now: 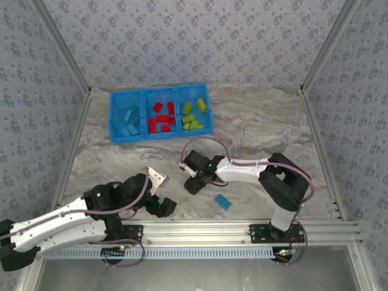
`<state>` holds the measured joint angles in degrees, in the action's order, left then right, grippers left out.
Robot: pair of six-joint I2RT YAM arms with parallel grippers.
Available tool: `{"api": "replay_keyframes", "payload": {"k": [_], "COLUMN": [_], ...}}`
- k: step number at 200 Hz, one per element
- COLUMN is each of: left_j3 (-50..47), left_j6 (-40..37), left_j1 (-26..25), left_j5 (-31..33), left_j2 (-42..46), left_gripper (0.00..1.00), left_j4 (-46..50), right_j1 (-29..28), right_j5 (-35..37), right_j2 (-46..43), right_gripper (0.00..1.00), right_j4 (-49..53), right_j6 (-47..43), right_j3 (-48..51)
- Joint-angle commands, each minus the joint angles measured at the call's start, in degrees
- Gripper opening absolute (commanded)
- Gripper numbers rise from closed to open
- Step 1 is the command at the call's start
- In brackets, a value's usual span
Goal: Sort the legos into containers by color
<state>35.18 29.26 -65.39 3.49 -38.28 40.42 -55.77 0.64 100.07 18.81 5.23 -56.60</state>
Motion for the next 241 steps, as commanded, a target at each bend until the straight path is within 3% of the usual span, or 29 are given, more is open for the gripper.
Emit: {"api": "replay_keyframes", "payload": {"k": [1, 19, 47, 68, 86, 115, 139, 165, 180, 200, 222, 241], "left_j3": [1.0, 1.0, 1.7, 2.4, 2.1, 2.3, 2.7, 5.7, 8.8, 12.8, 18.1, 18.6], "left_j6": [2.0, 2.5, 3.3, 3.6, 3.7, 4.1, 6.7, 19.0, 27.5, 31.0, 29.1, 21.3], "left_j1": [-0.4, -0.4, -0.4, -0.4, -0.4, -0.4, -0.4, -0.4, -0.4, 0.1, 6.9, 15.4], "left_j5": [4.4, 6.1, 8.3, 9.3, 10.1, 10.2, 12.8, 28.3, 37.6, 43.5, 44.5, 40.6], "left_j2": [-1.3, -1.2, -1.3, -1.7, -2.3, -3.4, -2.4, -0.3, 0.1, -0.6, -3.1, -1.5], "left_gripper": [0.99, 0.99, 0.99, 0.99, 0.99, 0.99, 0.99, 0.99, 0.99, 0.97, 0.90, 0.88], "left_j4": [2.7, 2.7, 1.8, -0.1, -2.8, -3.4, -2.1, 6.9, 14.4, 20.8, 26.4, 22.0], "right_j1": [-0.1, 0.0, 1.4, 5.2, 9.6, 15.2, 16.0, 14.4, 12.5, 9.5, 7.2, 6.0], "right_j5": [1.0, 2.8, 3.6, 6.1, 9.3, 9.3, 0.7, -8.0, -8.9, -8.3, -6.3, -4.7], "right_j2": [0.9, -1.2, -9.7, -15.5, -15.3, -7.2, 2.0, 11.4, 17.5, 25.1, 33.7, 42.3], "right_gripper": [0.57, 0.50, 0.48, 0.49, 0.49, 0.47, 0.48, 0.48, 0.48, 0.48, 0.48, 0.49], "right_j4": [0.8, 1.2, 0.0, -3.5, -6.9, -9.1, -7.4, -6.4, -5.4, -3.7, -1.2, 1.7], "right_j6": [1.0, 2.0, 3.5, 3.9, 3.0, -0.7, -2.4, -1.7, -1.6, -2.8, -5.0, -5.6], "right_j3": [0.5, 1.0, 1.4, 0.0, -3.8, -16.3, -29.7, -44.0, -51.9, -61.2, -71.8, -83.0]}}
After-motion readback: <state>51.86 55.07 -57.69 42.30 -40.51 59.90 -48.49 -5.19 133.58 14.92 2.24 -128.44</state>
